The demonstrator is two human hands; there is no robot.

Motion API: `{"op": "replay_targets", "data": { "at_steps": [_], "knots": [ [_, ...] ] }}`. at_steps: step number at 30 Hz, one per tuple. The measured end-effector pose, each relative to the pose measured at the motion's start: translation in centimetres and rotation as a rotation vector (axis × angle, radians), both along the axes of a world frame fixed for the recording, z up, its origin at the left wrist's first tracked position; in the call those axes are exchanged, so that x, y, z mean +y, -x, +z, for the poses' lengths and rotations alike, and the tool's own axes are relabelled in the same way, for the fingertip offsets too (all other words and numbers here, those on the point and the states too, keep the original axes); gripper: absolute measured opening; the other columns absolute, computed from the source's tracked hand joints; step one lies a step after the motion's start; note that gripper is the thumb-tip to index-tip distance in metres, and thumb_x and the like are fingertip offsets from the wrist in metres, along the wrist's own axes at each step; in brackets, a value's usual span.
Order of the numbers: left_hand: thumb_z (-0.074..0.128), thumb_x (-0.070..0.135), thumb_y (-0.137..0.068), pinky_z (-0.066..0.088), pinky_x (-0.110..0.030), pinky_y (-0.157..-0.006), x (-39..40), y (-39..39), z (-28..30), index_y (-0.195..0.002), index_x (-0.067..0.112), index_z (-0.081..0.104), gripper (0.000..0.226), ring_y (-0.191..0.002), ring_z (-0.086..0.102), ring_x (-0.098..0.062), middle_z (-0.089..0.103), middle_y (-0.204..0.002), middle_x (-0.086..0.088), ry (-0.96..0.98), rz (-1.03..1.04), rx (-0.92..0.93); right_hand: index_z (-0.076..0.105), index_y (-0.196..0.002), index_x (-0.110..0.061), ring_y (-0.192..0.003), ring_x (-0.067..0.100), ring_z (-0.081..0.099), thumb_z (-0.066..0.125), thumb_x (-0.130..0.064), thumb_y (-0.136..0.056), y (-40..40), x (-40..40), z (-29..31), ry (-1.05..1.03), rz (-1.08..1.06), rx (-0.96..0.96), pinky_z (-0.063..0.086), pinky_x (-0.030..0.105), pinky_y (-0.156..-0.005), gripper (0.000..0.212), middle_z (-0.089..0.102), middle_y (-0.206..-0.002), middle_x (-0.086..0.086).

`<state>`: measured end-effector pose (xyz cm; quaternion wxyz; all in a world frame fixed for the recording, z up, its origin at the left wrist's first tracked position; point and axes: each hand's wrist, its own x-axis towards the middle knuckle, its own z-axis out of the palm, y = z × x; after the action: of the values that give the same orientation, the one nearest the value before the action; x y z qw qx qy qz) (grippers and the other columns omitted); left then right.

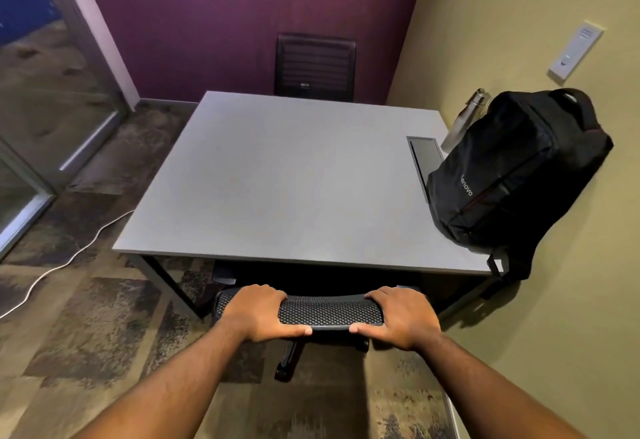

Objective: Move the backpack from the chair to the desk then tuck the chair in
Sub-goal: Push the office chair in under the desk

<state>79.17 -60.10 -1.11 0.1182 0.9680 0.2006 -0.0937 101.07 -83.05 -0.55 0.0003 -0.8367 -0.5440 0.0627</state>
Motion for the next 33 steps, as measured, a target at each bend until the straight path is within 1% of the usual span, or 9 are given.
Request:
{"op": "replay_targets", "data": {
  "at_steps": [6, 8, 11, 16, 19, 22, 24, 30, 33],
  "knots": [
    [0.034, 0.111, -0.056, 0.050, -0.033, -0.069, 3.2, -0.5, -0.5, -0.089, 0.035, 0.065, 0.089, -0.081, 0.061, -0.008, 0.068, -0.087, 0.017, 0.008, -0.027, -0.047, 0.071, -0.128, -0.031, -0.106, 0.017, 0.070, 0.022, -0.114, -0.067, 0.3, 2.4, -0.8, -0.026, -0.033, -0.018, 0.056, 0.038, -0.087, 0.114, 0.075, -0.119, -0.010],
    [0.032, 0.111, -0.056, 0.049, -0.033, -0.073, 3.9, -1.0, -0.6, -0.096, 0.036, 0.067, 0.091, -0.086, 0.057, -0.008, 0.066, -0.093, 0.018, 0.002, -0.030, -0.032, 0.072, -0.126, -0.031, -0.105, 0.017, 0.071, 0.021, -0.114, -0.066, -0.2, 3.1, -0.7, -0.035, -0.033, -0.013, 0.057, 0.039, -0.087, 0.115, 0.075, -0.117, -0.009],
    [0.028, 0.111, -0.057, 0.051, -0.036, -0.085, 4.8, -2.0, -0.5, -0.115, 0.033, 0.067, 0.105, -0.102, 0.053, -0.011, 0.062, -0.109, 0.013, -0.018, -0.037, 0.018, 0.072, -0.126, -0.031, -0.105, 0.018, 0.071, 0.020, -0.115, -0.066, -1.4, 3.8, -0.5, -0.030, -0.021, -0.015, 0.058, 0.039, -0.088, 0.115, 0.076, -0.116, -0.008],
    [0.027, 0.110, -0.059, 0.051, -0.036, -0.091, 5.5, -3.0, -0.4, -0.127, 0.029, 0.064, 0.112, -0.111, 0.054, -0.012, 0.061, -0.119, 0.011, -0.020, -0.019, 0.037, 0.073, -0.121, -0.030, -0.104, 0.019, 0.071, 0.020, -0.115, -0.066, -2.9, 4.9, -0.3, -0.038, 0.000, -0.006, 0.056, 0.039, -0.086, 0.114, 0.076, -0.113, -0.008],
    [0.026, 0.110, -0.059, 0.051, -0.037, -0.091, 6.0, -4.0, -0.3, -0.122, 0.029, 0.065, 0.110, -0.107, 0.058, -0.015, 0.064, -0.116, 0.009, -0.030, -0.025, 0.034, 0.074, -0.119, -0.030, -0.103, 0.020, 0.072, 0.022, -0.114, -0.067, -3.8, 5.3, -0.6, -0.059, 0.003, 0.007, 0.055, 0.039, -0.084, 0.111, 0.077, -0.111, -0.007],
    [0.029, 0.110, -0.059, 0.055, -0.037, -0.083, 6.1, -4.3, -0.5, -0.109, 0.030, 0.069, 0.103, -0.096, 0.066, -0.016, 0.072, -0.104, 0.009, -0.034, -0.038, 0.000, 0.074, -0.121, -0.028, -0.105, 0.021, 0.072, 0.021, -0.113, -0.069, -4.0, 5.2, -1.1, -0.055, 0.011, 0.003, 0.056, 0.040, -0.089, 0.112, 0.078, -0.112, -0.005],
    [0.032, 0.110, -0.059, 0.055, -0.036, -0.079, 6.1, -4.1, -0.9, -0.106, 0.032, 0.069, 0.098, -0.091, 0.068, -0.014, 0.073, -0.099, 0.010, -0.026, -0.037, -0.018, 0.074, -0.122, -0.028, -0.106, 0.022, 0.072, 0.020, -0.113, -0.069, -3.8, 5.2, -1.3, -0.042, 0.013, 0.004, 0.056, 0.041, -0.092, 0.114, 0.078, -0.114, -0.004],
    [0.028, 0.111, -0.057, 0.055, -0.038, -0.087, 6.4, -3.9, -1.3, -0.122, 0.031, 0.066, 0.110, -0.101, 0.069, -0.017, 0.075, -0.113, 0.009, -0.063, -0.031, 0.006, 0.073, -0.125, -0.026, -0.108, 0.024, 0.072, 0.020, -0.113, -0.069, -3.9, 5.5, -1.5, -0.036, 0.011, 0.001, 0.056, 0.044, -0.093, 0.116, 0.078, -0.117, -0.002],
    [0.028, 0.111, -0.059, 0.055, -0.039, -0.089, 6.4, -3.9, -1.2, -0.125, 0.032, 0.065, 0.109, -0.104, 0.068, -0.017, 0.074, -0.116, 0.009, -0.048, -0.041, 0.015, 0.073, -0.128, -0.027, -0.110, 0.023, 0.072, 0.022, -0.113, -0.069, -3.8, 5.5, -1.3, -0.037, 0.000, 0.011, 0.056, 0.043, -0.094, 0.116, 0.077, -0.121, -0.002]
  ]
}}
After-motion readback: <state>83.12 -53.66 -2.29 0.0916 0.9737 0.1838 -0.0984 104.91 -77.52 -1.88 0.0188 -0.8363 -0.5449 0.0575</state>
